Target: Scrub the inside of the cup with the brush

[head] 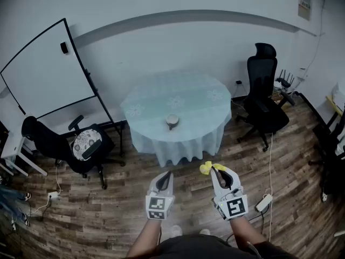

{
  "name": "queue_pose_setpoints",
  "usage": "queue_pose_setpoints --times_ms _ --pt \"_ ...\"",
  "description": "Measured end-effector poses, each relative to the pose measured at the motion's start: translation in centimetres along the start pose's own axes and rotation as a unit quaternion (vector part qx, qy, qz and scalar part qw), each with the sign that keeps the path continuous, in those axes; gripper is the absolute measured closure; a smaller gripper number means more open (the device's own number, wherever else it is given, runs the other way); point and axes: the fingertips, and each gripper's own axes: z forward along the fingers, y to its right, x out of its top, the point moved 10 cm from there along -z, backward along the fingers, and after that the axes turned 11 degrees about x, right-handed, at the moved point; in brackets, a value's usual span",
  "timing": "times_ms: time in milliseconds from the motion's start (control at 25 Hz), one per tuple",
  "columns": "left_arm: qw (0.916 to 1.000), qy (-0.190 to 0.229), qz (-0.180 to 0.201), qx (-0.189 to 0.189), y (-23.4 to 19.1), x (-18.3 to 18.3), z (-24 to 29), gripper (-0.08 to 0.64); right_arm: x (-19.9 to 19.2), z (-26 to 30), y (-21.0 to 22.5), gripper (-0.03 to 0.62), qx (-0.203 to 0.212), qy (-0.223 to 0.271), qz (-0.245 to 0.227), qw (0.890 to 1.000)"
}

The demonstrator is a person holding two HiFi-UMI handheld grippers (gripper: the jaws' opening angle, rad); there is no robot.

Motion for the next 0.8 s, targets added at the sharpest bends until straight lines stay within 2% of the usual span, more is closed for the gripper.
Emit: queue_pose_setpoints --times_ms 360,800 --pt "1.0000 0.004 -0.004 -0.008 -3.3 -0.5 0.8 0.552 -0.5 3.1 -1.5 0.554 -0.002 -0.001 -0.004 1.000" --pt "0.9996 0.008 -0.005 -0.026 -10.3 -1.7 1.6 0.552 -0.8 8.6 -5.5 0.554 -0.027 0.010 0.002 1.000"
